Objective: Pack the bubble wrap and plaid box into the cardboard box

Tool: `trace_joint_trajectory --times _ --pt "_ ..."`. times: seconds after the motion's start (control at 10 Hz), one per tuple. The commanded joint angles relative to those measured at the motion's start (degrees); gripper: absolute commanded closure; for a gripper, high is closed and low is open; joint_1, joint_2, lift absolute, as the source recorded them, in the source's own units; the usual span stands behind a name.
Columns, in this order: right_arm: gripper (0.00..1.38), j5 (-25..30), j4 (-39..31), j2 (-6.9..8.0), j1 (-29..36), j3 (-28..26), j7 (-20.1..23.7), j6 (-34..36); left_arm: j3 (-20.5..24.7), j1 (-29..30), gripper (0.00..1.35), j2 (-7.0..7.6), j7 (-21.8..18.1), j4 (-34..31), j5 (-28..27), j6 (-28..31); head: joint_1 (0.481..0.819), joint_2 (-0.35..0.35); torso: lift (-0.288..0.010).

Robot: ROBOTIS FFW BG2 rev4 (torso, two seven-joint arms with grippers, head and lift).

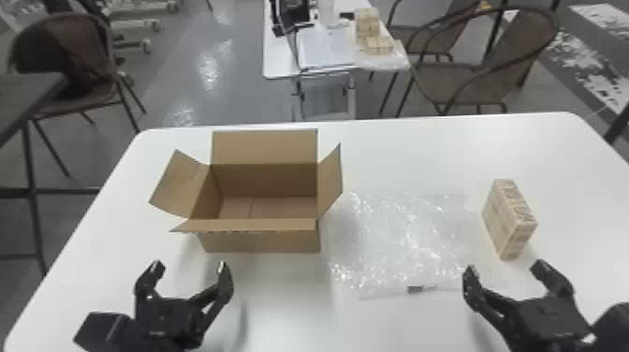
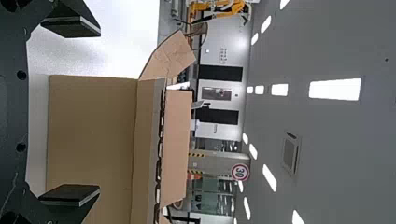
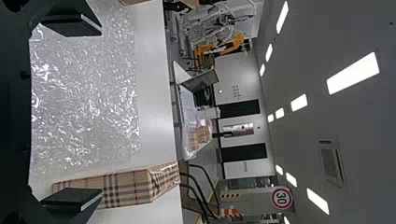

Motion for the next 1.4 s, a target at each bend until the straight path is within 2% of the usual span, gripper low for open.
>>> trace_joint_trajectory --times 0.0,0.7,1.0,1.2,1.3 --pt "0.08 0.2 -0.1 0.01 0.0 0.0 0.0 0.2 0.1 0.0 0.12 -0.14 0.0 0.0 -0.1 0.1 0.695 0.097 -0.159" --pt "0.09 -0.9 0.5 -0.34 -0.5 0.0 0.0 0.3 -0.1 -0.5 0.13 0.30 -0.4 0.2 0.5 0.8 0.695 0.095 -0.159" --pt "0.09 -1.3 0.7 -1.05 -1.1 0.1 0.1 0.3 -0.2 -0.6 0.13 0.21 -0.6 0.2 0.7 1.2 0.695 0.090 -0.159" --pt "0.09 -1.3 1.0 -0.43 -0.4 0.2 0.0 0.6 -0.3 -1.0 0.13 1.27 -0.6 0.2 1.6 1.0 0.695 0.090 -0.159" --pt "0.09 -1.3 1.1 -0.43 -0.4 0.1 0.1 0.6 -0.3 -1.1 0.13 1.27 -0.6 0.2 1.9 1.0 0.695 0.094 -0.159"
